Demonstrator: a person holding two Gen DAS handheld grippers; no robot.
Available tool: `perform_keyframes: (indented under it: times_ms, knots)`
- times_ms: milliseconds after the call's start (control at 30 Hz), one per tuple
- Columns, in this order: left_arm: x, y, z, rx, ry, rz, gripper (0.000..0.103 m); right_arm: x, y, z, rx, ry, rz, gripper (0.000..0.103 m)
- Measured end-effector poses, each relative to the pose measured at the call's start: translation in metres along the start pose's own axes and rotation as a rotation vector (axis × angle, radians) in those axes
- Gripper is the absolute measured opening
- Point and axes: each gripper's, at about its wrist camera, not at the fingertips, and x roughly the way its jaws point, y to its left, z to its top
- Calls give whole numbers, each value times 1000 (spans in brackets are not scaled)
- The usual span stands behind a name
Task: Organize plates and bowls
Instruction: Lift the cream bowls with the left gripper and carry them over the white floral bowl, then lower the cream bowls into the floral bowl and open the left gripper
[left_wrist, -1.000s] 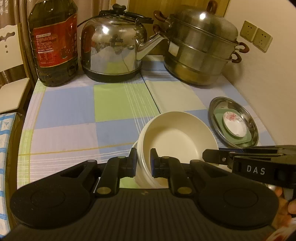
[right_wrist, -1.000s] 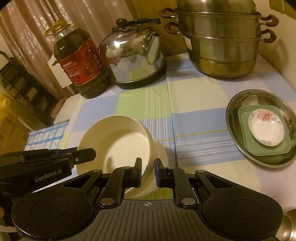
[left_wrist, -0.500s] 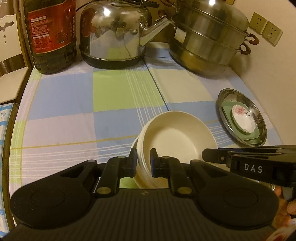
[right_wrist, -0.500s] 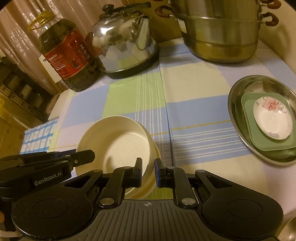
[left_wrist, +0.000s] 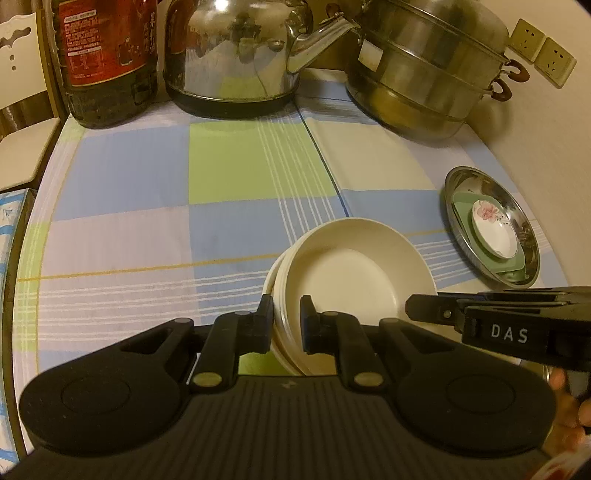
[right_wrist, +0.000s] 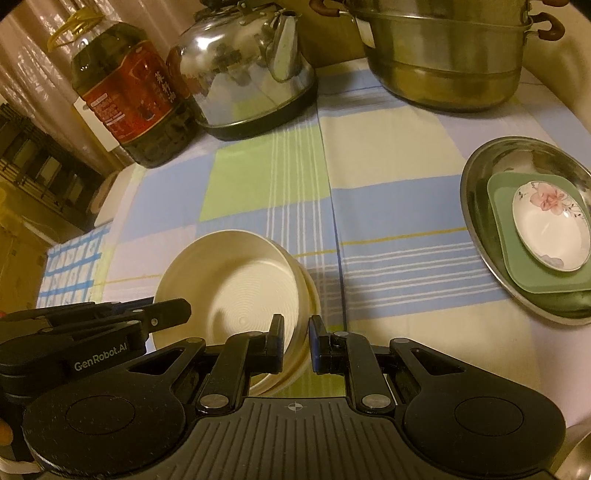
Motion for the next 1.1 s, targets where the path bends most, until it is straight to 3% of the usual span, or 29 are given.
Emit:
perform_keyframes:
  times_ms: [300,367,433,500,667,1100]
  knots:
    - [-2,-1,0,-11,0,0,16,3,-1,2,-2,-5,-4,17]
    - [-5,-2,1,-12,-8,4,17,0,0,1,-9,-23,-5,20]
    - [-10,-2,0,-13,-20,7,17,-3,0,0,-12,-40,-1,34]
    - [-18,-3,0,-15,-40,9,18,-8,0,-2,-12,-61,6,40]
    - [-43,-8,-6,-4,-92,27,21,-27,-1,-8,-6,-109,35,44]
    - [-114,-43,-68,16,-137,74,23,-101,-12,-63,-25,-180,109,47]
